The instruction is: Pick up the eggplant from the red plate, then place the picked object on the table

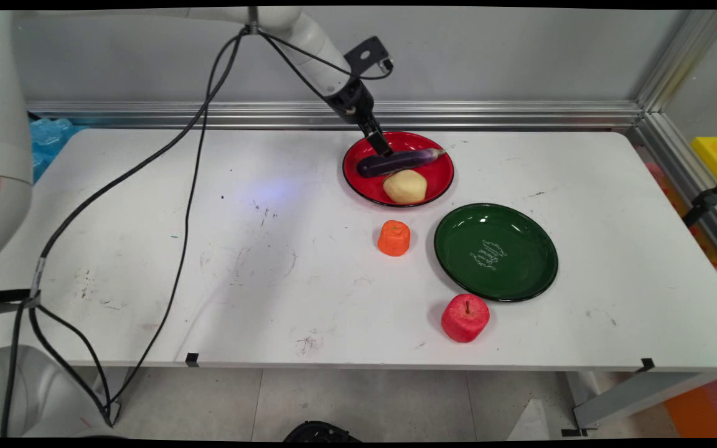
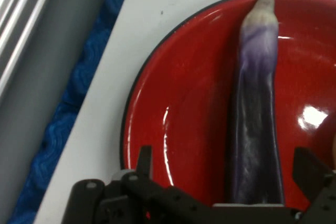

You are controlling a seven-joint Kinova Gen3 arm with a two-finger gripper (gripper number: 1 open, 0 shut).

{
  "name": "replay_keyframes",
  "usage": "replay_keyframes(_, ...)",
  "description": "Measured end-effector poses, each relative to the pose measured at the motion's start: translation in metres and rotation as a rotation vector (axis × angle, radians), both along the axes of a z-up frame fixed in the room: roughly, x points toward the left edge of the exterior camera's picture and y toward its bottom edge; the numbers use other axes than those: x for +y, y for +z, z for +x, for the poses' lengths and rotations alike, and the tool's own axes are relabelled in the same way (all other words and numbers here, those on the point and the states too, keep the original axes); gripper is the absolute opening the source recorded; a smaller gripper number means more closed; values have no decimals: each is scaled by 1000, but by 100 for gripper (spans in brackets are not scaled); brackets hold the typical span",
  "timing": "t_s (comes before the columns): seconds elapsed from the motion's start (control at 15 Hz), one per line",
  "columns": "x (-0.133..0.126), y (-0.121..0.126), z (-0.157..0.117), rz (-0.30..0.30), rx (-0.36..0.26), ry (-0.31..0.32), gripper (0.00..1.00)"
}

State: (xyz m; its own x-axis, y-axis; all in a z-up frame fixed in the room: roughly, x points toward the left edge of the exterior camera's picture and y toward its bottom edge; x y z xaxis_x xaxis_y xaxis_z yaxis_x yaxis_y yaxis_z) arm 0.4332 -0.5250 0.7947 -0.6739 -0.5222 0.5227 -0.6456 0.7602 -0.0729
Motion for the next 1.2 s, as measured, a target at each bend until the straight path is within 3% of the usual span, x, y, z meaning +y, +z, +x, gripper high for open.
replay_keyframes(0.6, -13, -30, -15, 51, -26, -47, 100)
replay_keyframes(0.67, -13, -31, -16, 54, -27, -49, 0)
replay_keyframes(0.93, -12, -33, -18, 60, -38, -67, 0)
replay_keyframes(1.2, -10, -19, -16, 40, -54, -83, 0)
